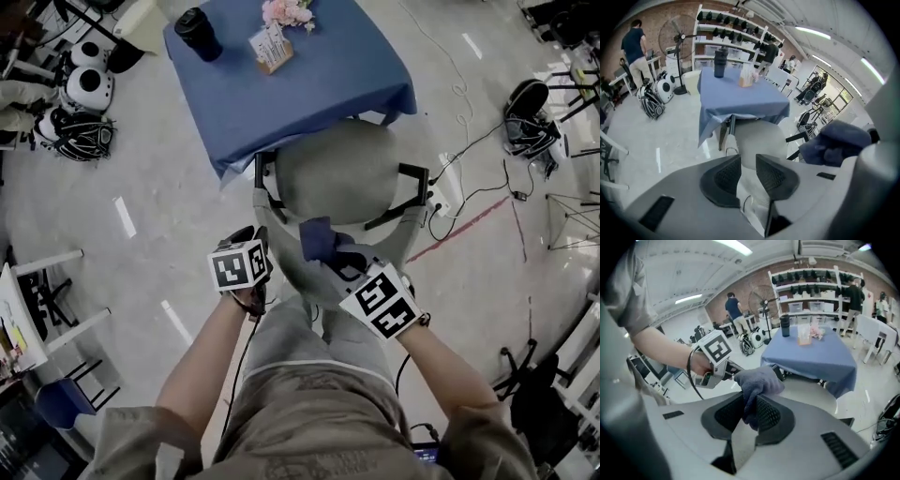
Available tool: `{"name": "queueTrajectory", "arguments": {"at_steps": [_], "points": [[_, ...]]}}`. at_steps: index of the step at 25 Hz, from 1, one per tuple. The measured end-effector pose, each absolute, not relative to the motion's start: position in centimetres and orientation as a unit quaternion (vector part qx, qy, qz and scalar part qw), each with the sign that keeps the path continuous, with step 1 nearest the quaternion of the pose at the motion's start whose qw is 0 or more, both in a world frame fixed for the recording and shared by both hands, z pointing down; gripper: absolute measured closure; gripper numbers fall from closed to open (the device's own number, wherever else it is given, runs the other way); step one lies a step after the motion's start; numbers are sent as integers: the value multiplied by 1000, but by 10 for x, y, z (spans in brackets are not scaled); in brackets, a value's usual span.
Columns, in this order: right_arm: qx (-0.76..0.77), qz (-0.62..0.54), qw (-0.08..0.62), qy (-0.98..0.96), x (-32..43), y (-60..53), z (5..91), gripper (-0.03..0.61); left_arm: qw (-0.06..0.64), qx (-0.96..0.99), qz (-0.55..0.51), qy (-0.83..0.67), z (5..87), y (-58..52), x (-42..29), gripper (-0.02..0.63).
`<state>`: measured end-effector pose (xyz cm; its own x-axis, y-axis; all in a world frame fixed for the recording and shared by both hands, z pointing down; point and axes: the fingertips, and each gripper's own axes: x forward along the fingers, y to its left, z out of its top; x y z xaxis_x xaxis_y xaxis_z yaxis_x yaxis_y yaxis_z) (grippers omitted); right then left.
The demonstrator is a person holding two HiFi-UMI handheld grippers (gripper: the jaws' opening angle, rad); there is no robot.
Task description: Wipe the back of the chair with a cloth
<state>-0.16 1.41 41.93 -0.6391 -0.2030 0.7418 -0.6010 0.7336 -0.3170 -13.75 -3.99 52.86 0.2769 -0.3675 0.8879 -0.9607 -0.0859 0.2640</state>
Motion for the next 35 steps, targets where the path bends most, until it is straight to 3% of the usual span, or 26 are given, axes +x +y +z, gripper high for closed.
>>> {"name": "queueTrajectory", "arguments": {"at_steps": [5,19,23,35], "points": [[321,233,289,-871,14,-41,356,500,350,713,338,-505,460,-74,-139,553],[412,105,71,-902,24,-86,144,499,48,844,190,-500,196,-138,-95,574],[429,65,36,-900,31,-82,97,499,-33,855,151,-495,128,-136,-83,580],[473,-25,-43,-879,65,-54,4,499,-128,864,44,-485,25,-102,-62,593]]}}
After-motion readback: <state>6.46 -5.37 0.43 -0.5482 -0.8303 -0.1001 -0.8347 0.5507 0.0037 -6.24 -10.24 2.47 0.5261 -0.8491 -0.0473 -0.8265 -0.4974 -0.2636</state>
